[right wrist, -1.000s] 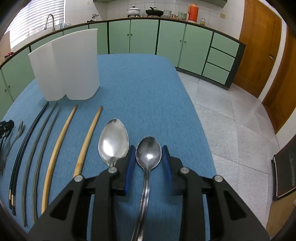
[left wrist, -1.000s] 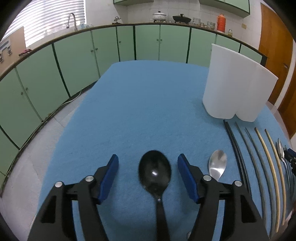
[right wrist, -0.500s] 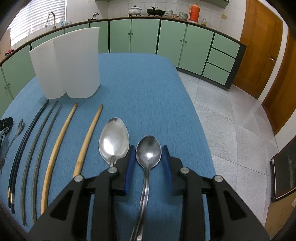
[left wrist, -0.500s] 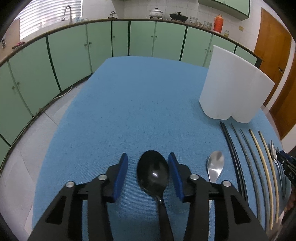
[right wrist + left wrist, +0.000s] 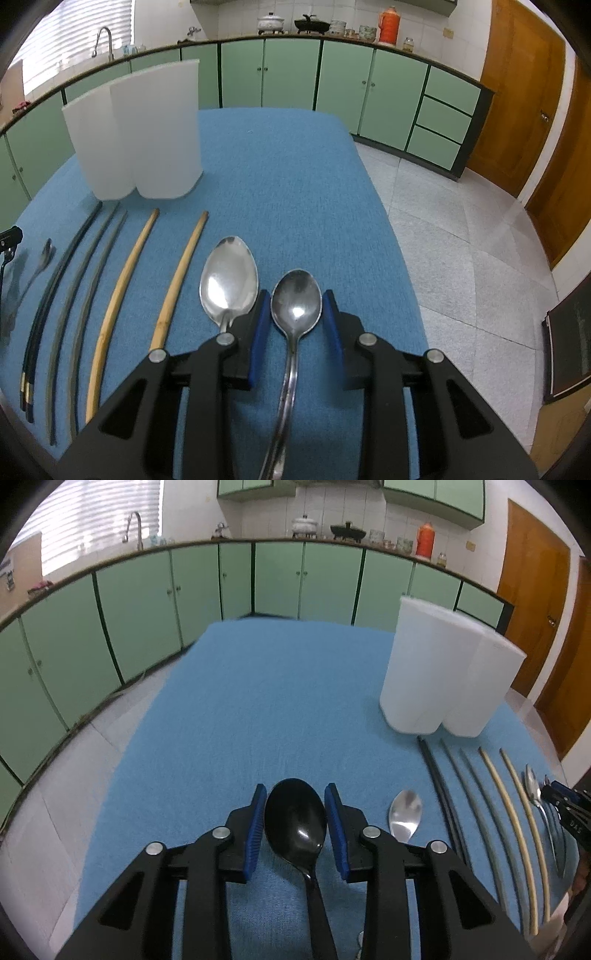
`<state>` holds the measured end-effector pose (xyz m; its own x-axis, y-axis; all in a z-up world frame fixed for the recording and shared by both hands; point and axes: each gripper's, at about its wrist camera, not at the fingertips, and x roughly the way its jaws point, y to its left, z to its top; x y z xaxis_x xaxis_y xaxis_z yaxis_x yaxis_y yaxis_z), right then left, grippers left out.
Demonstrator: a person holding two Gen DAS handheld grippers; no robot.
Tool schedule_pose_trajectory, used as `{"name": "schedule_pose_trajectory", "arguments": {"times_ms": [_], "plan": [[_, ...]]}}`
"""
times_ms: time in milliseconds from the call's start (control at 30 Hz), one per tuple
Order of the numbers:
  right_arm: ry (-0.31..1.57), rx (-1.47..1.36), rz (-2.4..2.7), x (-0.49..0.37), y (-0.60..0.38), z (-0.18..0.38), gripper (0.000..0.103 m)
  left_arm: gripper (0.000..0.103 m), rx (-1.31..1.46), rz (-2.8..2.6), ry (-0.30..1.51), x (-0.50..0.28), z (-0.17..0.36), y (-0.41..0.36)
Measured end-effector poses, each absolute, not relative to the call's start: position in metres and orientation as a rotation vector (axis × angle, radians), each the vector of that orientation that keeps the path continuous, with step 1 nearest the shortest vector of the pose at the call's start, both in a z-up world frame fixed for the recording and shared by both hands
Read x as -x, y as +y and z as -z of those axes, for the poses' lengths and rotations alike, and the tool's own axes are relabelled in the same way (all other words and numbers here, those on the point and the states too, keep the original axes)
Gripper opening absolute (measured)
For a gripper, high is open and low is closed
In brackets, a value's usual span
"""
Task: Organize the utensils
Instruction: 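Lift both spoons and carry them over the white utensil holder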
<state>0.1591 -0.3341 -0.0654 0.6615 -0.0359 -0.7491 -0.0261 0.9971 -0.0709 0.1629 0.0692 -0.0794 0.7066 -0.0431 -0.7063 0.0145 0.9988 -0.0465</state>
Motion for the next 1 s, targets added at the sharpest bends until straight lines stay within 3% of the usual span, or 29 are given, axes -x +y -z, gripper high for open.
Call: {"name": "schedule_pose_trajectory", "arguments": {"times_ms": [600,1000], "plan": [[0.524,-0.005,-0.101,-0.115,-0.352,-0.02,0.027,0.032,0.064,0.024,0.548,-0.136,0.024,0.068],[0.273,-0.05,-0.148,-0.176,-0.331,-0.092,0.027,0.032,0.068,0.079,0.302,-0.184,-0.056,0.048]]}}
